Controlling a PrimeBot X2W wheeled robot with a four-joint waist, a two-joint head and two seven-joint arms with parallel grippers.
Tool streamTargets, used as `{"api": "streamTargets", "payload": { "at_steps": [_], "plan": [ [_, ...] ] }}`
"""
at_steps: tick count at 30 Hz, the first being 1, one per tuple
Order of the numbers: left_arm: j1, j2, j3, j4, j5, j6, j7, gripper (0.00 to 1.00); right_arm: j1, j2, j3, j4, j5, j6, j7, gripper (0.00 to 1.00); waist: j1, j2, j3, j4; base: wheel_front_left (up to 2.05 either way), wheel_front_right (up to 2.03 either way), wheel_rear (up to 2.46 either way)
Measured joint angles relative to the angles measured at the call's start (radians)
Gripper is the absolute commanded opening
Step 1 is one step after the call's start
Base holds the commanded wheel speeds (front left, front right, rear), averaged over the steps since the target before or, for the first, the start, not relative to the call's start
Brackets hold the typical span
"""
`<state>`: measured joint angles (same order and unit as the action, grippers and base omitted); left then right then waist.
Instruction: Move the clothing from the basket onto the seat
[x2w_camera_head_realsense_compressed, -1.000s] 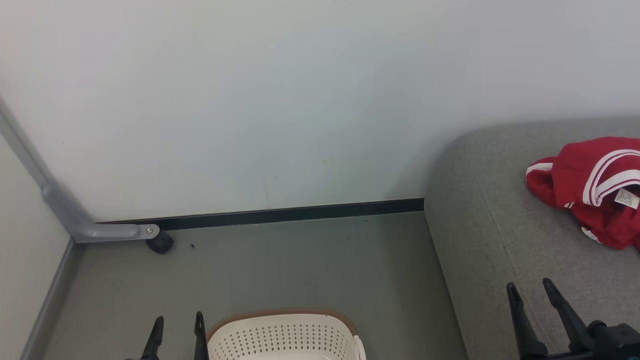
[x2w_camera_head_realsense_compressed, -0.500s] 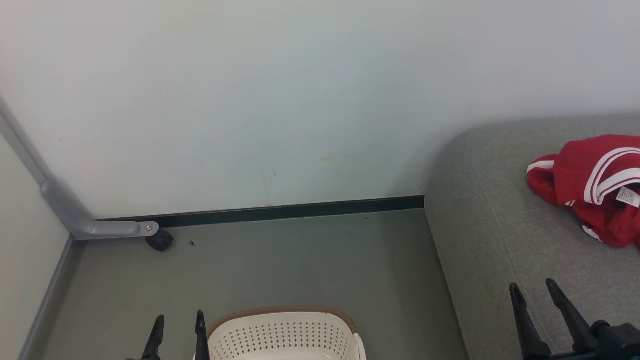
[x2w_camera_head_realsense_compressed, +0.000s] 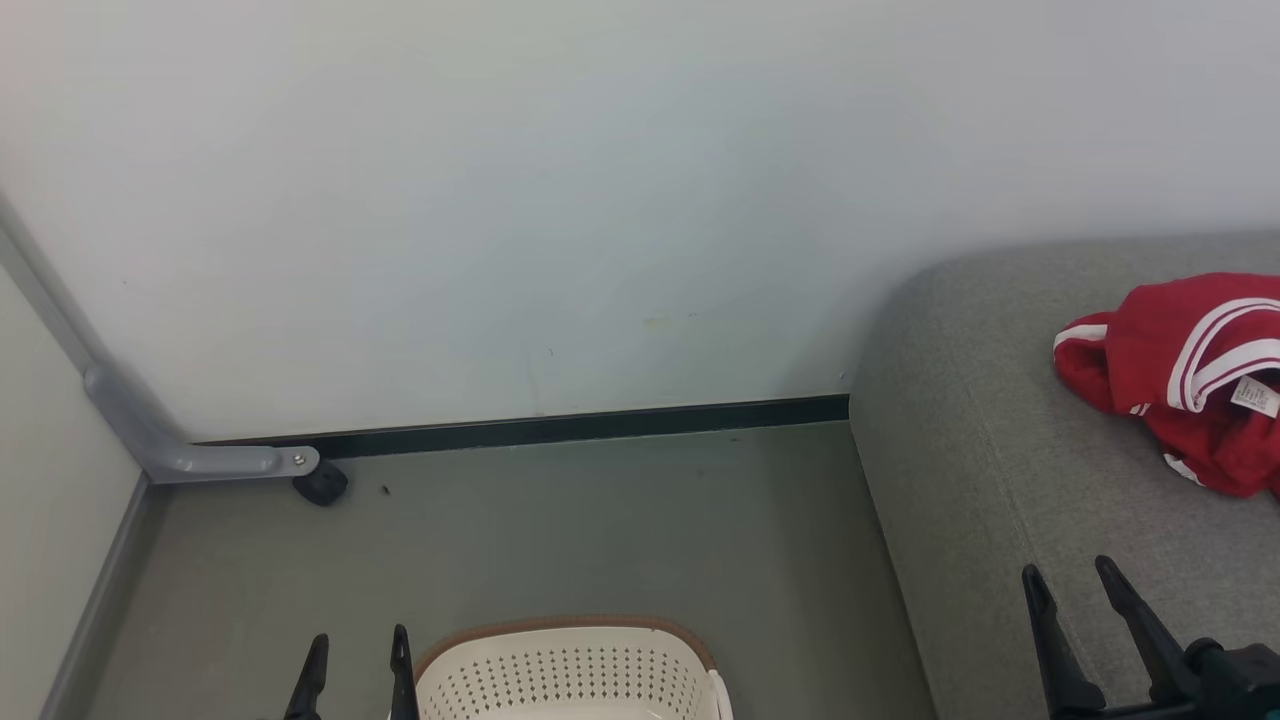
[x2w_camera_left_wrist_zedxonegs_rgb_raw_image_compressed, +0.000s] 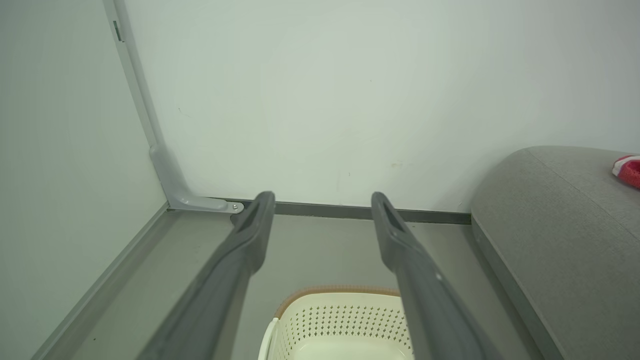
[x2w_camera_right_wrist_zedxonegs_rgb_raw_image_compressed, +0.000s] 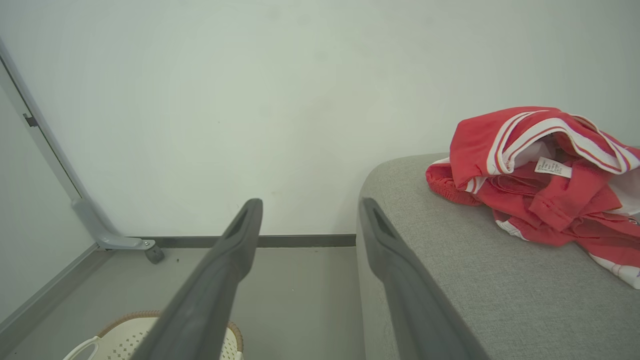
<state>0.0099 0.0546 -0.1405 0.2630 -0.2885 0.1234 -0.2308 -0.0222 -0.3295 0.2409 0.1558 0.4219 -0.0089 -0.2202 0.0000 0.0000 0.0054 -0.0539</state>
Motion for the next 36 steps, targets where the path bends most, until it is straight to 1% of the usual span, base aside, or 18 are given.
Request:
{"api": "streamTargets", "payload": {
  "at_steps": [2,3,8,14,18,24,36],
  "plan": [
    [0.000,0.000,0.000,0.001,0.000,0.000,0.000,1.00,0.004,0.000,0.000,-0.003,0.000,0.000,0.000,1.00,0.0000,0.0000,-0.001,0.000,0.00,0.00,0.00],
    [0.000,0.000,-0.001,0.008,-0.001,0.000,0.000,0.00,0.005,0.004,0.002,0.004,0.000,0.000,0.000,0.00,0.0000,0.0000,-0.001,0.000,0.00,0.00,0.00],
    [0.025,-0.001,-0.002,0.054,-0.007,-0.001,0.005,0.00,0.043,0.046,0.016,0.052,0.002,0.000,0.003,0.00,0.0000,0.0001,-0.001,0.000,0.00,0.00,0.00],
    [0.024,-0.001,0.007,0.056,-0.049,-0.011,0.019,0.00,0.046,0.056,-0.011,0.057,0.053,0.002,0.025,0.00,0.0000,0.0000,-0.001,0.003,0.00,0.00,0.00],
    [0.023,-0.001,0.018,0.057,-0.109,-0.026,0.036,0.00,0.045,0.067,-0.025,0.062,0.110,0.009,0.036,0.00,0.0000,0.0000,-0.001,0.006,0.00,0.00,0.00],
    [0.020,-0.002,0.033,0.057,-0.211,-0.037,0.057,0.00,0.033,0.081,-0.049,0.070,0.183,0.018,0.062,0.00,0.0000,0.0000,-0.002,0.009,0.00,0.00,0.00],
    [0.014,-0.002,0.065,0.056,-0.365,-0.068,0.106,0.00,0.029,0.112,-0.099,0.080,0.332,0.029,0.105,0.00,0.0000,0.0000,-0.002,0.016,0.00,0.00,0.00]
  ]
}}
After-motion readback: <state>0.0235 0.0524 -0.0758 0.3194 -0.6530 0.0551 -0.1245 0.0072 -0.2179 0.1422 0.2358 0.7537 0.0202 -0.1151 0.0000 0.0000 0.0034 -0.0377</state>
